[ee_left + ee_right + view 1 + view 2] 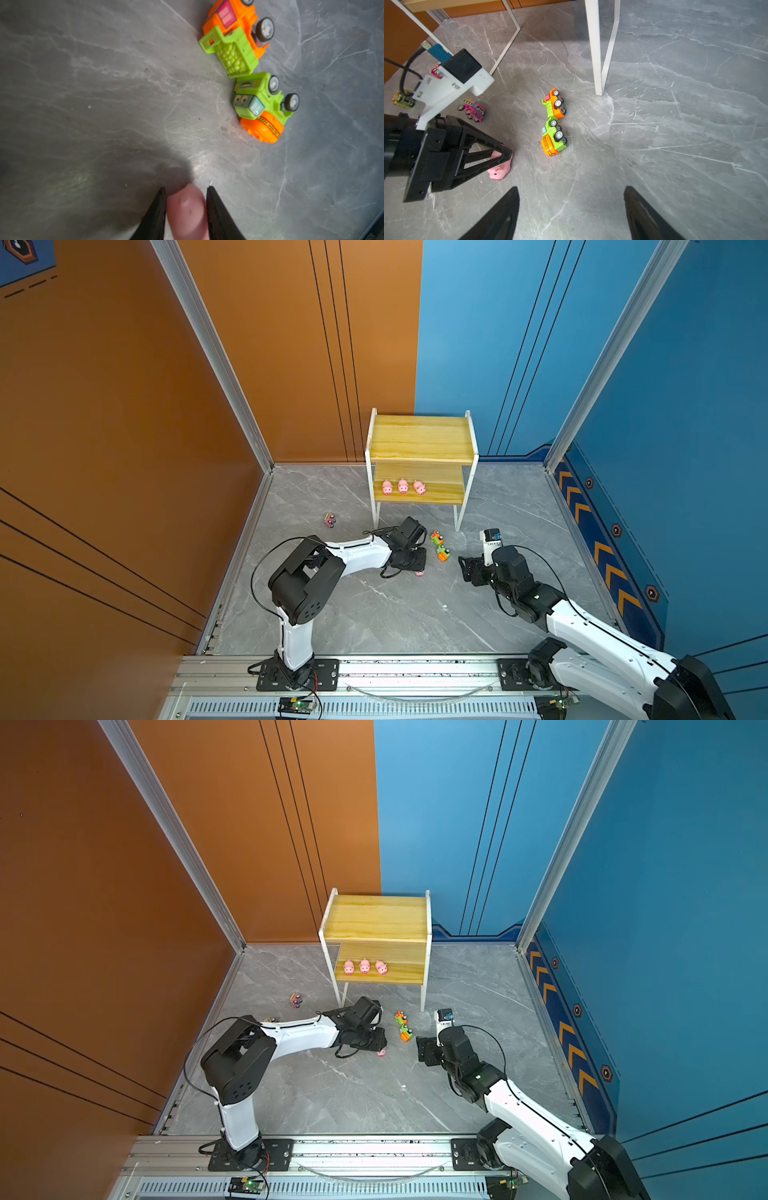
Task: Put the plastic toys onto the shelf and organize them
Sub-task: 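Lower the pig onto the floor near the trucks and open the left gripper, then draw the left gripper back while the right gripper moves toward the pig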
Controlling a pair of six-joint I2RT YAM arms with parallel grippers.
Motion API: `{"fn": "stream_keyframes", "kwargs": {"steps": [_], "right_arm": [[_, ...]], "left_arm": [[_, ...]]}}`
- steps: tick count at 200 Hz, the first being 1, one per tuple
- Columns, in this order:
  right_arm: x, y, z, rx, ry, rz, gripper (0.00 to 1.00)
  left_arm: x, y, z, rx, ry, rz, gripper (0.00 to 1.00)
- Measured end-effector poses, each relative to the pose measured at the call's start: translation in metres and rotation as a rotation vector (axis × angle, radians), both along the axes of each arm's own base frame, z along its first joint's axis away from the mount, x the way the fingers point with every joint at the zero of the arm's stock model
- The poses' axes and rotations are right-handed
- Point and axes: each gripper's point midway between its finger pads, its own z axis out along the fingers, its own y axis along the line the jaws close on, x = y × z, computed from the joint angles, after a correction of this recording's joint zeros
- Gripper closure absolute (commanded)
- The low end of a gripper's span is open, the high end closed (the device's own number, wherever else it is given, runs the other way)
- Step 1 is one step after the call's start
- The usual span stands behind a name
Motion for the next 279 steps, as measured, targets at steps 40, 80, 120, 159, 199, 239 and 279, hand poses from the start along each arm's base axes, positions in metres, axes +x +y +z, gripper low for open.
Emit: {"fn": "stream_keyframes", "kwargs": {"steps": [40,80,120,159,199,239,279], "right_arm": [[-0.006,0.011,0.0,-0.007,-0.012,0.035,0.19],[-0.014,0.036,0.001,-0.03,-0.05,0.088,0.17],[-0.029,0.074,-0.006,-0.059,-0.106,0.134,0.16],[-0.038,0.099,-0.022,-0.101,-0.195,0.1,0.17],[-0.029,0.103,-0.011,-0.073,-0.288,0.002,0.17],[-0.021,0.117,-0.001,-0.041,-0.34,-0.054,0.17],[-0.014,0.13,0.001,-0.024,-0.364,-0.076,0.18]], "left_arm": [[0.003,0.0,0.009,-0.013,-0.019,-0.011,0.39],[0.008,0.004,0.068,-0.097,-0.131,-0.014,0.25],[0.007,0.027,0.121,-0.157,-0.234,0.023,0.19],[-0.003,0.056,0.132,-0.157,-0.265,0.067,0.19],[-0.007,0.088,0.133,-0.145,-0.254,0.125,0.19],[0.0,0.12,0.156,-0.164,-0.273,0.201,0.19],[0.007,0.131,0.175,-0.146,-0.291,0.19,0.19]]}}
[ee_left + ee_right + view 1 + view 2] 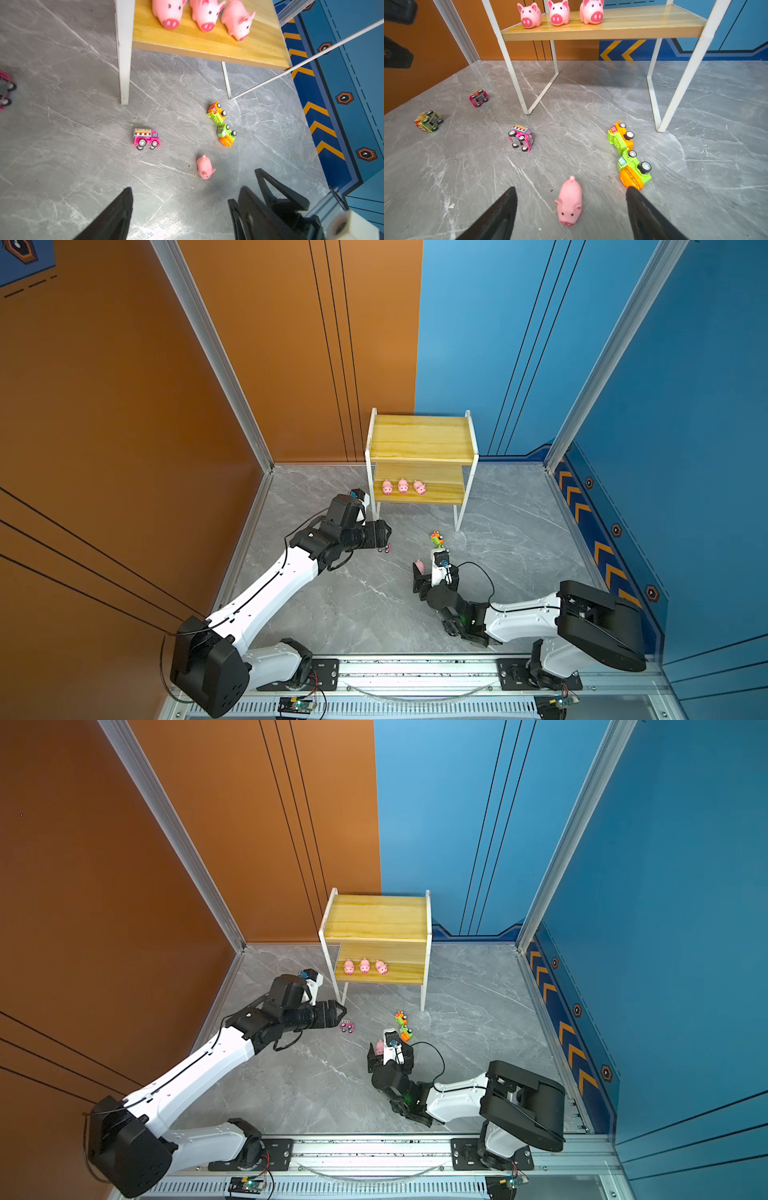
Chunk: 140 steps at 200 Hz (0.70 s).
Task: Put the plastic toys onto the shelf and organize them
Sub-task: 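Draw the left gripper back while the right gripper moves toward the pig, then lower the right gripper over the pink pig on the floor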
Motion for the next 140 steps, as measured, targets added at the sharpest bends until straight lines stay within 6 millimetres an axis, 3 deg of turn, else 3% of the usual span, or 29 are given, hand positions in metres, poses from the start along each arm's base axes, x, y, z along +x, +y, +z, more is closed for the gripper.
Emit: {"fn": "stream_keyframes", "kwargs": {"steps": [21,52,75,140], "right_arm": [[0.0,0.01,0.002,0.01,-0.011,0.012,0.21],[-0.008,0.018,0.0,0.019,-0.018,0.037,0.2],[-0.014,0.018,-0.001,0.038,-0.025,0.055,0.2],[-0.026,-0.008,-0.055,-0.072,-0.035,0.056,0.19]], "left_arm": [[0.004,0.003,-0.002,0.021,-0.006,-0.016,0.2],[0.003,-0.003,-0.028,0.091,0.042,-0.07,0.2],[0.0,-0.006,-0.034,0.12,0.048,-0.097,0.2],[0.004,0.004,-0.044,0.145,0.052,-0.1,0.2]]}}
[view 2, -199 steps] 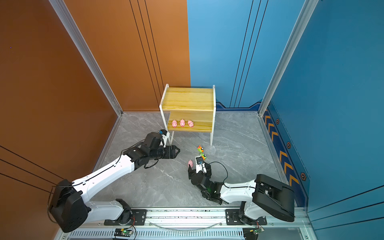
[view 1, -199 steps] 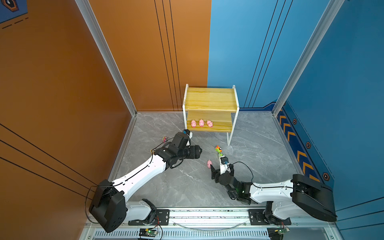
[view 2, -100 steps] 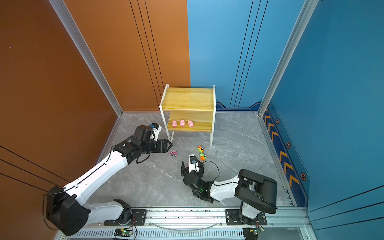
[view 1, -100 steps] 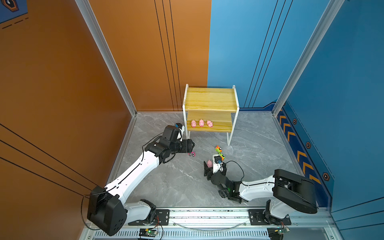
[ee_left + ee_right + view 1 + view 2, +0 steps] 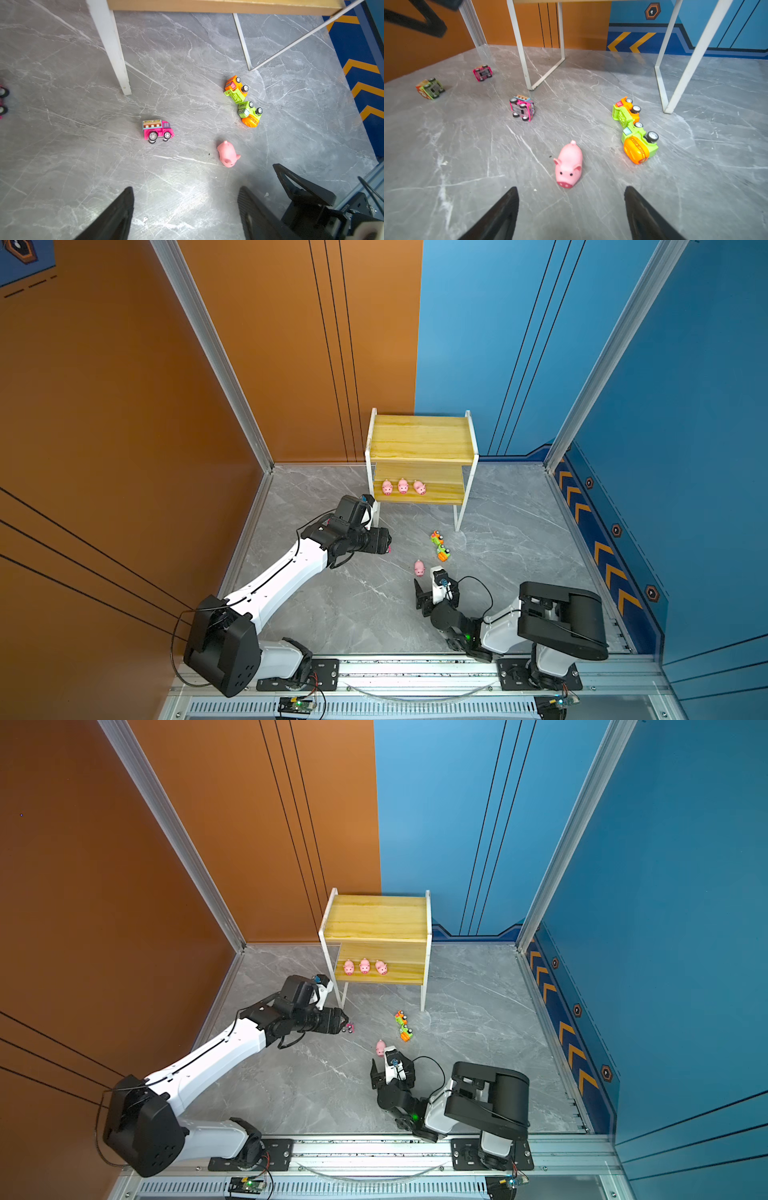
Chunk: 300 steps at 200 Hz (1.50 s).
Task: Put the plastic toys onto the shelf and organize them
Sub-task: 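Lower the right gripper over the pink pig on the floor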
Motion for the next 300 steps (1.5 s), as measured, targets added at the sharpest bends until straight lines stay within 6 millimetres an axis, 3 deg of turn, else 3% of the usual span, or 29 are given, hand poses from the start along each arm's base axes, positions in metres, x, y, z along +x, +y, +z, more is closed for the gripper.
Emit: {"fn": "stream_keyframes", "kwargs": {"steps": [47,84,170,300], "right_arm": [[0.004,0.006,-0.01,0.004,-0.044,0.002,0.19],[0.006,0.012,-0.004,0.054,-0.064,-0.002,0.19],[0.013,0.009,-0.014,0.06,-0.047,-0.028,0.19],[0.033,0.012,-0.033,0.09,0.05,-0.039,0.3]], "left_arm": [[0.008,0.013,0.001,-0.007,-0.001,0.036,0.21],[0.003,0.012,0.003,-0.018,-0.001,0.028,0.21],[0.003,0.011,0.005,-0.04,0.005,0.023,0.22],[0.002,0.01,0.003,-0.049,0.015,0.015,0.23]]}}
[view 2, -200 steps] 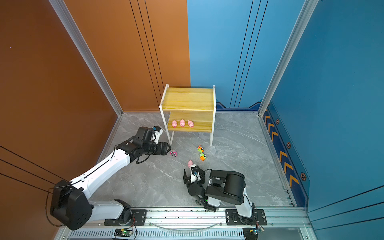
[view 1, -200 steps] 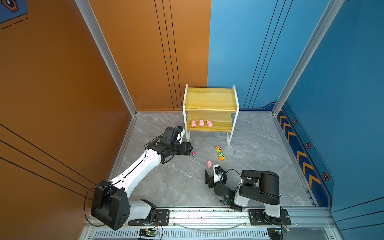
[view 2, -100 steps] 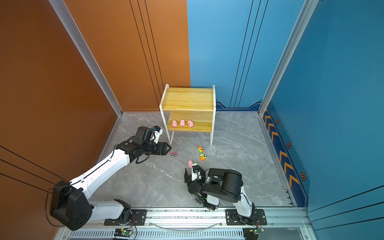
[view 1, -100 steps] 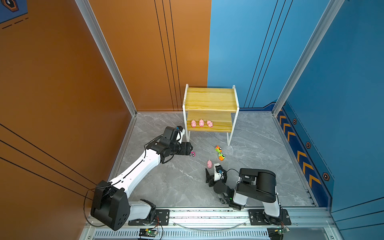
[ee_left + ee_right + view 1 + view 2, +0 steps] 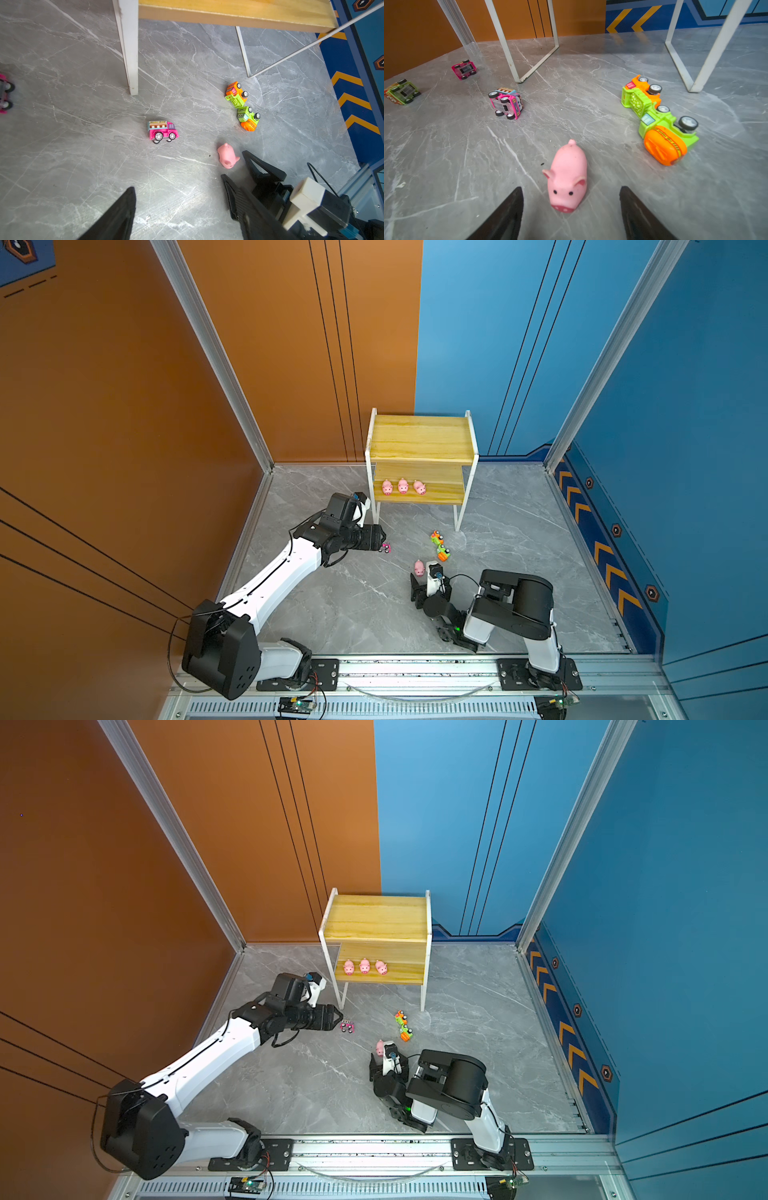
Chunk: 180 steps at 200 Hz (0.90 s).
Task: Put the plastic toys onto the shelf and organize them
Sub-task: 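Lower the right gripper over the pink pig on the floor, then close the right gripper on the pink pig and lift it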
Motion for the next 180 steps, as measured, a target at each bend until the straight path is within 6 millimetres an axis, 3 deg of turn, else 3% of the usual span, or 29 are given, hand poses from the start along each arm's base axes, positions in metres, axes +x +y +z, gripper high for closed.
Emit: {"fn": "stream_keyframes", "kwargs": {"steps": [33,117,180], "right_arm": [[0.004,0.003,-0.001,0.001,0.004,-0.004,0.36],[0.013,0.008,-0.004,-0.003,0.03,-0.016,0.62],[0.01,0.008,-0.004,0.014,0.057,0.012,0.68]], "left_arm": [[0.0,0.0,0.0,0.0,0.0,0.0,0.23],[0.0,0.0,0.0,-0.001,-0.001,0.0,0.23],[0.0,0.0,0.0,0.0,-0.001,0.0,0.24]]}}
